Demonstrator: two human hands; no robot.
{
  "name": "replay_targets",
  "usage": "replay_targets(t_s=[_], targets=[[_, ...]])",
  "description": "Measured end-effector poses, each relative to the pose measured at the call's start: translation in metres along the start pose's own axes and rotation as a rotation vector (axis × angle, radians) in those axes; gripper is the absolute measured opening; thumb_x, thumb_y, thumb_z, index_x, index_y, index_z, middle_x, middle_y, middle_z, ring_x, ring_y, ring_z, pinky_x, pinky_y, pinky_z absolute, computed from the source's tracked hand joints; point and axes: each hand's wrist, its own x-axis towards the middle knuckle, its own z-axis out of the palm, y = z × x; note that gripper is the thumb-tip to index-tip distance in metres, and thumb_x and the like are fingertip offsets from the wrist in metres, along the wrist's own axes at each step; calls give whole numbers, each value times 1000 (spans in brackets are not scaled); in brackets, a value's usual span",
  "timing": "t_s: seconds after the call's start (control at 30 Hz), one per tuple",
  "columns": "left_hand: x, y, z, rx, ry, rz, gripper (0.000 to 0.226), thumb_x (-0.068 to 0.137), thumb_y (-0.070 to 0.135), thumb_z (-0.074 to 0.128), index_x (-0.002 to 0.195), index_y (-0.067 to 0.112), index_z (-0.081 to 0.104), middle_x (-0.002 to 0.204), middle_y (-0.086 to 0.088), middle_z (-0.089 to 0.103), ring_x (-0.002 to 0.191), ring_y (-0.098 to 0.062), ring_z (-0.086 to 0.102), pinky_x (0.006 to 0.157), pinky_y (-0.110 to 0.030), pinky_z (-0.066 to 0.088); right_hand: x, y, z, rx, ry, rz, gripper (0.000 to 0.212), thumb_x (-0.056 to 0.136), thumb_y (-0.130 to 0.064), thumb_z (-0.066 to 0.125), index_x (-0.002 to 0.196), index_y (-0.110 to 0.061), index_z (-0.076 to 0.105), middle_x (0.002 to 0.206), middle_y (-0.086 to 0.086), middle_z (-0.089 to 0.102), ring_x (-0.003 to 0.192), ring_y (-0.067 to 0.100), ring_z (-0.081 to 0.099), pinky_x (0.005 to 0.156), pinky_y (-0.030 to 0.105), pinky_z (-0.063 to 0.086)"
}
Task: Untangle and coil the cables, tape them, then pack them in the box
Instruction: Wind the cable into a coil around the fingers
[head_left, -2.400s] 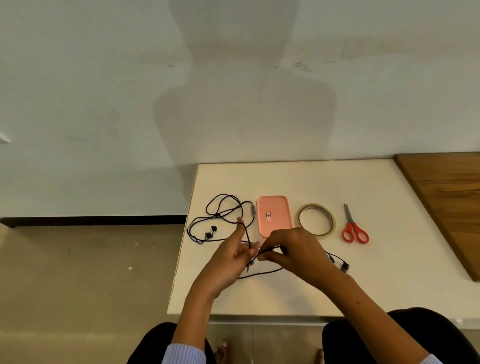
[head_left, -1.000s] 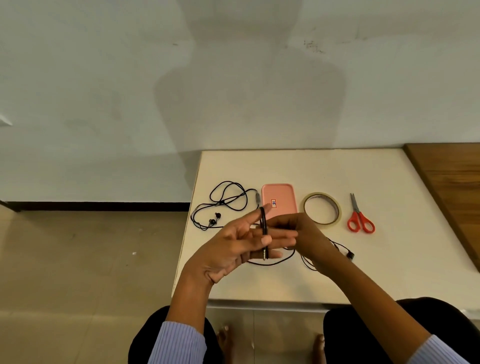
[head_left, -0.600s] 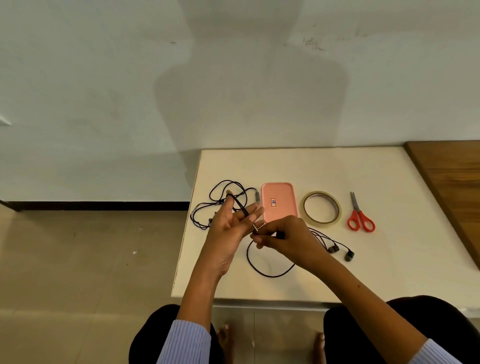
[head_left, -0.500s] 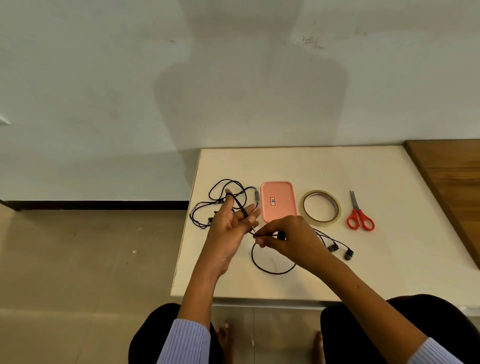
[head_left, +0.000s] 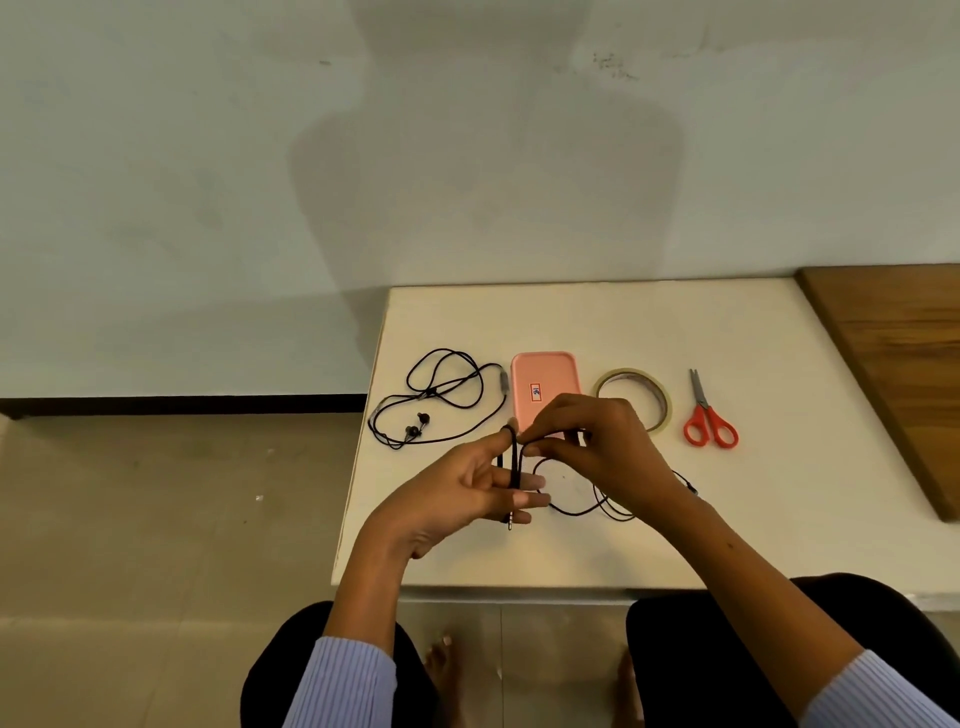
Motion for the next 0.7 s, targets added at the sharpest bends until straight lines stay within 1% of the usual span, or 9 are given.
replay_targets(t_s=[0.17, 0.23, 0.37, 0.47, 0.53, 0.57, 0.63, 0.67, 0.7], targets=[[-6, 3, 1, -34, -126, -4, 70, 88, -5, 56, 145, 23, 28, 118, -20, 64, 109, -26, 64, 88, -32, 54, 3, 1, -5, 155, 105, 46, 10, 77, -15, 74, 84, -22, 76, 82, -10, 69, 72, 6, 58, 59, 10, 38], [-9, 5, 0, -54, -185, 0, 69, 89, -5, 55, 144, 26, 29, 119, -20, 64, 110, -27, 63, 88, -31, 53, 4, 2, -7, 188, 112, 76, 12, 77, -13, 74, 83, -24, 75, 83, -10, 71, 75, 3, 59, 61, 9, 39], [-13, 7, -5, -104, -345, 35, 67, 91, -4, 51, 145, 25, 25, 124, -23, 60, 117, -33, 59, 94, -35, 50, 5, -1, -4, 227, 36, 154, 14, 81, -15, 70, 84, -28, 73, 83, -18, 70, 82, 1, 61, 67, 11, 44], [-15, 9, -7, -153, -431, 102, 64, 92, -7, 45, 146, 23, 26, 127, -25, 57, 119, -36, 56, 95, -35, 49, 5, -2, -8, 364, -18, 282, 15, 84, -12, 67, 86, -24, 74, 82, -12, 72, 80, 4, 63, 70, 14, 47], [-13, 10, -6, -240, -369, 164, 66, 90, -8, 46, 146, 20, 25, 126, -25, 57, 118, -35, 56, 92, -34, 50, 4, -4, -5, 432, -71, 340, 13, 84, -10, 65, 87, -18, 74, 78, -8, 71, 71, 0, 61, 64, 12, 47], [-11, 10, -5, -293, -297, 185, 67, 89, -7, 47, 147, 18, 24, 125, -25, 58, 118, -35, 57, 90, -33, 51, 3, -6, -1, 436, -94, 359, 14, 85, -7, 64, 88, -17, 74, 78, -5, 71, 71, 0, 60, 63, 12, 47], [-4, 9, -2, -401, -126, 200, 70, 88, -6, 51, 147, 16, 22, 121, -25, 61, 116, -33, 59, 88, -33, 53, 1, -9, 7, 424, -121, 393, 26, 85, 3, 59, 87, -19, 72, 78, -3, 68, 70, 4, 57, 61, 13, 45], [-2, 8, -2, -457, -47, 210, 72, 86, -6, 52, 147, 15, 21, 120, -25, 62, 115, -33, 60, 88, -33, 54, 0, -11, 10, 413, -136, 402, 30, 85, 4, 57, 84, -22, 72, 75, -5, 67, 67, 3, 55, 60, 14, 44], [1, 8, -2, -512, 27, 227, 73, 85, -5, 52, 148, 13, 20, 119, -26, 62, 114, -32, 61, 88, -33, 54, -1, -13, 13, 400, -158, 403, 28, 86, 1, 58, 81, -23, 72, 71, -9, 66, 65, 2, 53, 60, 14, 42]])
